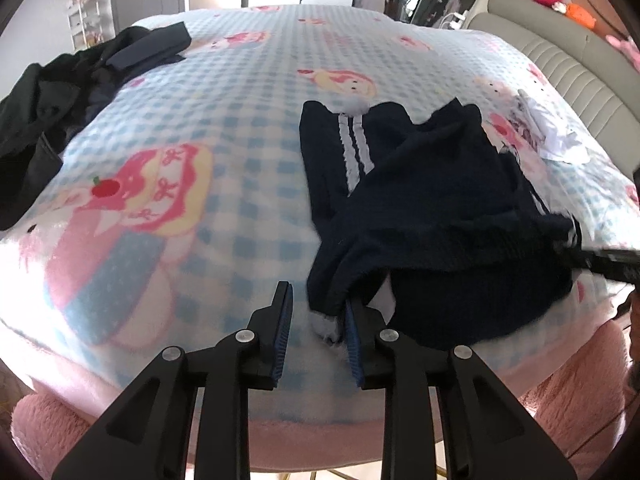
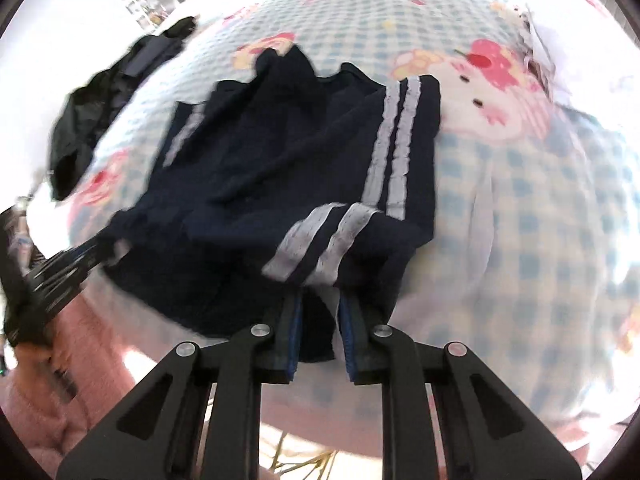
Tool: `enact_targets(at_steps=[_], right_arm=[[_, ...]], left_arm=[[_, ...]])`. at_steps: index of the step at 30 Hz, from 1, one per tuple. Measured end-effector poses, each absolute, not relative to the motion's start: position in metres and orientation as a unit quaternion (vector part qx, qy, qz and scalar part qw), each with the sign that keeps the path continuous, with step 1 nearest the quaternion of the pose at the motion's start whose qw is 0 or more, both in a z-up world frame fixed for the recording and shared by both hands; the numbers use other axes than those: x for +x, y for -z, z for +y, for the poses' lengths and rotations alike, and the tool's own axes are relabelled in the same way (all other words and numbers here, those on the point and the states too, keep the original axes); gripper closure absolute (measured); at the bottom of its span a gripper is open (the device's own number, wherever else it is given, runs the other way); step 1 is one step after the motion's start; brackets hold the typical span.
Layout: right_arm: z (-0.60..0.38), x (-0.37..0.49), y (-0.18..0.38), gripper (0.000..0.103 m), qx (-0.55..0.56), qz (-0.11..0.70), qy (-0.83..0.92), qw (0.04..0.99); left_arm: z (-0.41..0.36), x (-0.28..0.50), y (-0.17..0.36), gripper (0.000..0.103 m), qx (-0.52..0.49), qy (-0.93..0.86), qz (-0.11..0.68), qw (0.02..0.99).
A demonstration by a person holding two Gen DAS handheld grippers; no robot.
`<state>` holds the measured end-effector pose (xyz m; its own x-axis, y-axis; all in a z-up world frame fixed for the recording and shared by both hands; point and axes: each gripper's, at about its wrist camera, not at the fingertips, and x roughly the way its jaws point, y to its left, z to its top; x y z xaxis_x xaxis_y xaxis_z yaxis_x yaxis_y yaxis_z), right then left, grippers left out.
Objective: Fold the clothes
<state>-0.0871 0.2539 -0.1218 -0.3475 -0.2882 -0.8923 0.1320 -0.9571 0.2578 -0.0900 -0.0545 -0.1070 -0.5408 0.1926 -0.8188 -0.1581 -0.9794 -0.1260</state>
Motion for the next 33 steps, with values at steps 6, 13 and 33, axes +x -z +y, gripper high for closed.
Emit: enact_targets(at_steps=[6, 13, 33], right_arm=[[0.265, -0.06, 0.124, 0.09, 0.546, -0.145, 0.803, 0.191], [0.268, -0.052, 0.133, 0.083, 0.543, -0.14, 0.812, 0.165], [0.274, -0.032, 0.134, 0.087, 0.538, -0.081, 0.836, 0.078]], left_arm=[[-0.031, -0.073, 0.085, 0.077, -0.427, -0.892, 0.003, 0.148], [0.029, -0.071, 0.082, 0.077, -0.437, -0.865, 0.042, 0.244], [-0.046, -0.056, 0.072, 0.067, -0.44, -0.888, 0.005, 0.132]])
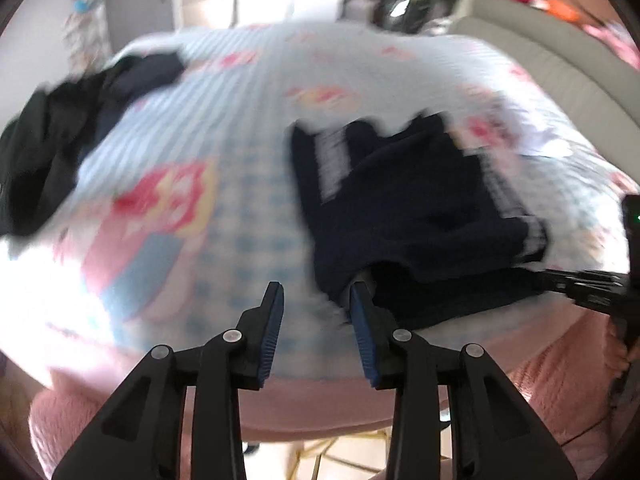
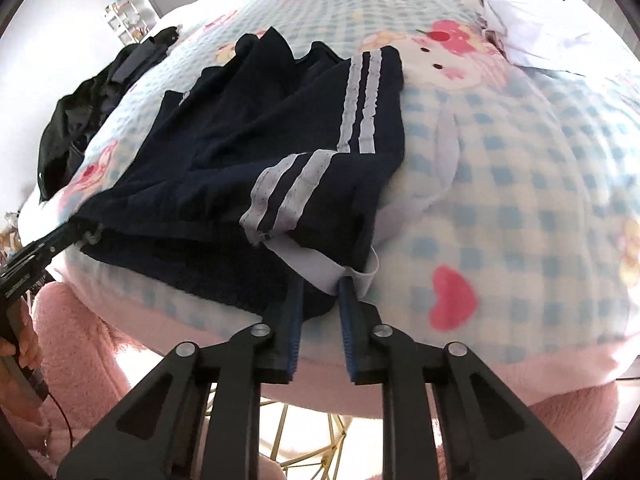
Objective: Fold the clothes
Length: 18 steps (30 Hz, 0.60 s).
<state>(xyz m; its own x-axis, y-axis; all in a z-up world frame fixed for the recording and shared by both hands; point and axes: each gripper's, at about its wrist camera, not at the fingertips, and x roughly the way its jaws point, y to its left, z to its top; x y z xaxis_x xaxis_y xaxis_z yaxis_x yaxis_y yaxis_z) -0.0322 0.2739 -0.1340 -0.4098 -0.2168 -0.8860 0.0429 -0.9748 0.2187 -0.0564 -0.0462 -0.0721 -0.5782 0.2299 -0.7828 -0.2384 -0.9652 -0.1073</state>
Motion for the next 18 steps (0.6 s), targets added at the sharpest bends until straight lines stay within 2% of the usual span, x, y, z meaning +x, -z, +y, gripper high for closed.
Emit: enact_targets(at_steps=[4, 6, 11, 15, 16, 18], right_arm=[[0.282, -0.023, 0.125, 0.088, 0.52, -0.117, 0.84, 0.101], [0.283, -0.017, 0.123, 0.092, 0.51, -0.102, 0.85, 0.088], [0.289, 0.0, 0.111, 0.093, 0.485, -0.123, 0.863, 0.071], [0.298, 0.007, 0.11, 0.092, 0.484, -0.132, 0.861, 0.083], [0.3, 0.011, 0.106, 0.091, 0.481, -0.131, 0.862, 0.093], [0.294, 0.01, 0.1, 0.079, 0.474, -0.12, 0.864, 0.121]], left_arm=[[0.004, -0.055, 0.065, 0.067, -0.423, -0.886, 0.042, 0.185], [0.03, -0.056, 0.07, 0.067, -0.431, -0.874, 0.055, 0.219], [0.07, -0.056, 0.085, 0.067, -0.461, -0.837, 0.049, 0.29], [0.103, -0.064, 0.1, 0.067, -0.478, -0.827, 0.079, 0.285], [0.106, -0.067, 0.103, 0.067, -0.483, -0.825, 0.077, 0.283], [0.111, -0.073, 0.108, 0.067, -0.495, -0.823, 0.079, 0.267]])
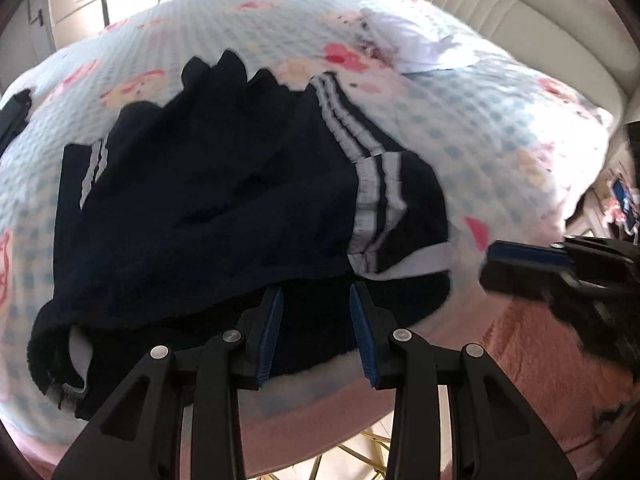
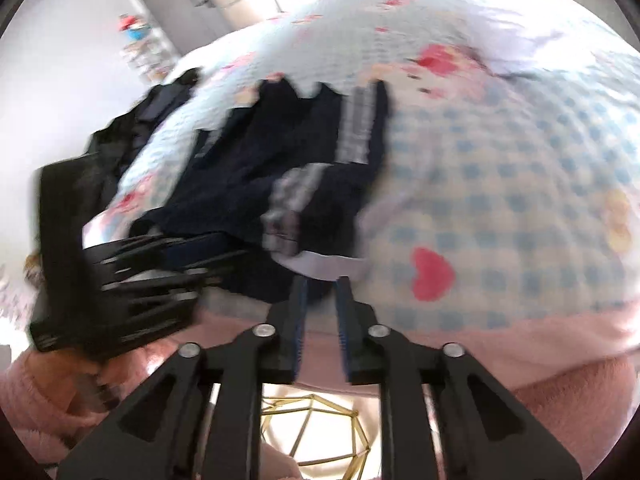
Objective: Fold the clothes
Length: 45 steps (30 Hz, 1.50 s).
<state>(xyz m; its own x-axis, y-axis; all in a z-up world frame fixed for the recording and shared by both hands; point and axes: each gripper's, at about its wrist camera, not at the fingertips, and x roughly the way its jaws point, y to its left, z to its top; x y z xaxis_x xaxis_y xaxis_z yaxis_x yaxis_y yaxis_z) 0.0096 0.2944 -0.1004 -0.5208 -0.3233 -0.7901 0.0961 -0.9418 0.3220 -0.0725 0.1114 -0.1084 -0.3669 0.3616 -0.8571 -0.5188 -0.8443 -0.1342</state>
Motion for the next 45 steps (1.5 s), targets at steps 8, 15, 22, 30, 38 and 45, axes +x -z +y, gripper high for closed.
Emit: enact_targets(at_steps=[8, 15, 22, 30, 38, 45], right_arm=[[0.252, -0.029, 0.136, 0.072, 0.51, 0.006, 0.852, 0.115], [0.279, -0.013, 0.135, 0.093, 0.502, -0.044, 0.86, 0.072], [0.311, 0.012, 0.136, 0.093, 0.493, -0.134, 0.859, 0.035], [0.29, 0.023, 0.108, 0.074, 0.465, -0.082, 0.88, 0.048], [0.239, 0.0, 0.107, 0.068, 0.453, -0.001, 0.886, 0.102], [0.243, -0.007, 0.135, 0.083, 0.491, 0.015, 0.869, 0.064]], left_arm=[[0.089, -0.064, 0.123, 0.067, -0.514, -0.822, 0.064, 0.239], [0.065, -0.056, 0.121, 0.064, -0.513, -0.829, 0.05, 0.217], [0.041, -0.046, 0.114, 0.064, -0.511, -0.831, 0.044, 0.215], [-0.022, -0.03, 0.095, 0.062, -0.511, -0.834, -0.026, 0.205], [-0.059, -0.03, 0.092, 0.058, -0.483, -0.859, -0.084, 0.149], [-0.04, -0.051, 0.11, 0.082, -0.478, -0.864, -0.065, 0.143]])
